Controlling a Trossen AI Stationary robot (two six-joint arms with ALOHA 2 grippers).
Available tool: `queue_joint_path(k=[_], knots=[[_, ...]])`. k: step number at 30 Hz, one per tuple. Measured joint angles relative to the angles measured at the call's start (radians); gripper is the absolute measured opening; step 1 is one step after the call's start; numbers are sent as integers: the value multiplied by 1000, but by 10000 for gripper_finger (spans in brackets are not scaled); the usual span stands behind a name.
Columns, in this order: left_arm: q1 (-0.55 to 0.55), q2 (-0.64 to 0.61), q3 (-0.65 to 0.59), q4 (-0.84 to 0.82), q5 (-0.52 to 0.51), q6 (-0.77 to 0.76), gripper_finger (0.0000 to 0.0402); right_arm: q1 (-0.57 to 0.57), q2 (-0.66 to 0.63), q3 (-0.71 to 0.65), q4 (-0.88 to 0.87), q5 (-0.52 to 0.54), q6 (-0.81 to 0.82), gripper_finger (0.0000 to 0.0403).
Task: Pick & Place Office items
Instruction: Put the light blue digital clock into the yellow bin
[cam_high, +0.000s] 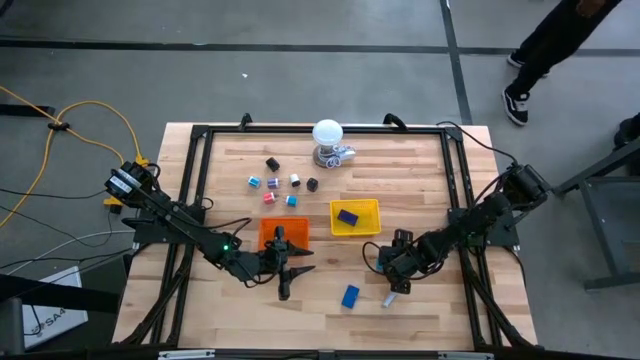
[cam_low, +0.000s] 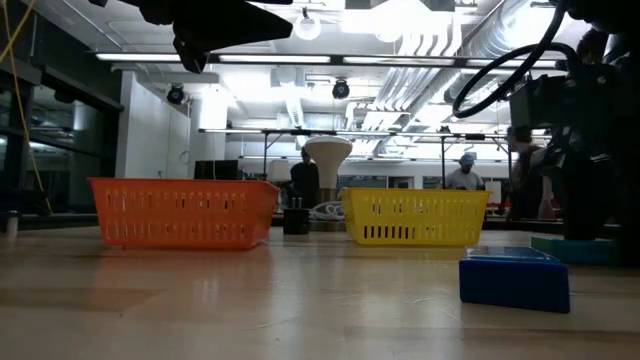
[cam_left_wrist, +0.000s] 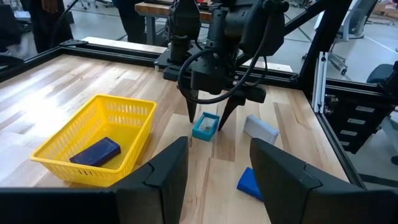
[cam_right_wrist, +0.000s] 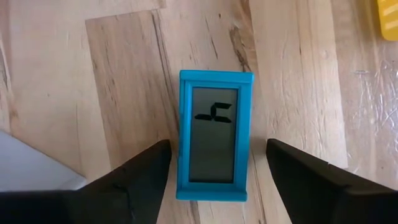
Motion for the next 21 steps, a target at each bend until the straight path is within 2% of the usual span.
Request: queue_joint_path(k=[15, 21], knots=[[0, 0, 0, 0, 0, 0, 165, -1, -2, 0, 3, -36, -35, 143], [0, 0, 0, 0, 0, 0, 165, -1, -2, 0, 2, -39, -53, 148]])
